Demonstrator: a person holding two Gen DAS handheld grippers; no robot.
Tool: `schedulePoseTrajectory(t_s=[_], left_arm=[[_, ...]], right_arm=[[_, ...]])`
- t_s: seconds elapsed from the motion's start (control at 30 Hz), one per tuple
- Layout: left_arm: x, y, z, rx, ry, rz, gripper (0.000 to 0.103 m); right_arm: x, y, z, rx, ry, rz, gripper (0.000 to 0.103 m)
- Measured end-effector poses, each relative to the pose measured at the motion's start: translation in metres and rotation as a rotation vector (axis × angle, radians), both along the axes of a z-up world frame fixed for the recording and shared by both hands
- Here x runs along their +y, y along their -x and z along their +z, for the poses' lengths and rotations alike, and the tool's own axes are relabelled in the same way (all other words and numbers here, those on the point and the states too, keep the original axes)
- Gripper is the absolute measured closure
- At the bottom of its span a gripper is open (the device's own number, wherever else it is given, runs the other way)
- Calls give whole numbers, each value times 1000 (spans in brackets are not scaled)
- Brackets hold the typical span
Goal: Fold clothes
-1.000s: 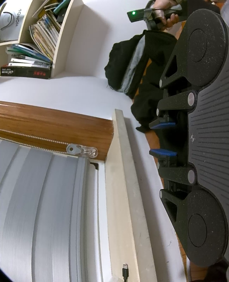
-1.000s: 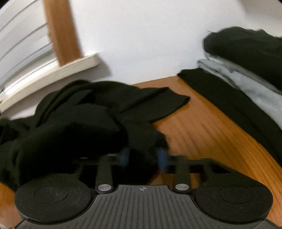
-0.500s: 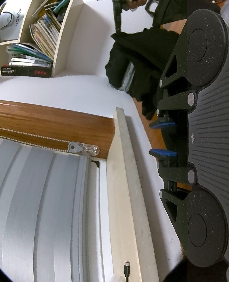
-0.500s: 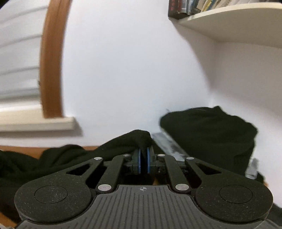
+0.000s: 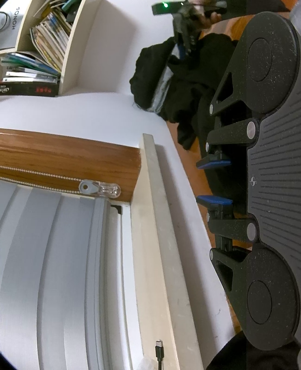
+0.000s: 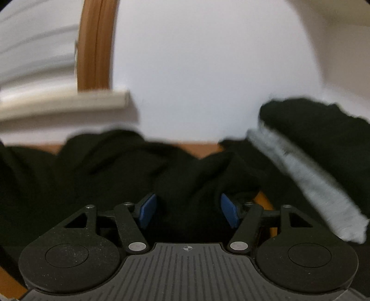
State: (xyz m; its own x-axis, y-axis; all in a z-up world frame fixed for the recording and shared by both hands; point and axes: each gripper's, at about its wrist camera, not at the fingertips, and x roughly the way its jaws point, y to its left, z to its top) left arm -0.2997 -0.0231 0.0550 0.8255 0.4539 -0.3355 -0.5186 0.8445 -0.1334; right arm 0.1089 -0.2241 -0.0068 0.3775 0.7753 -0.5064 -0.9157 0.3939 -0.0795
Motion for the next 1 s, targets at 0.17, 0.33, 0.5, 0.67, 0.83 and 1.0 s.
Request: schedulePoseTrajectory(t_s=[0.17, 0.33, 0.5, 0.67, 0.83, 1.0], left_arm=[[-1, 23, 9, -11, 23, 71, 67], [-19, 69, 26, 33, -3, 192, 67], [-51, 122, 18, 102, 10, 407, 68], [-67, 148, -2, 96, 108, 522, 75], [-85, 144, -9, 63, 150, 506, 77], [-109, 121, -13, 63, 164, 417, 77]], right_arm=[[6, -6, -15, 25, 26, 46, 35], [2, -8, -16, 50, 28, 87, 29], [1, -12, -14, 79, 24, 118, 22], [2, -10, -14, 71, 33, 119, 21], [2, -9, -13, 65, 36, 117, 21], [1, -12, -12, 85, 23, 115, 21]])
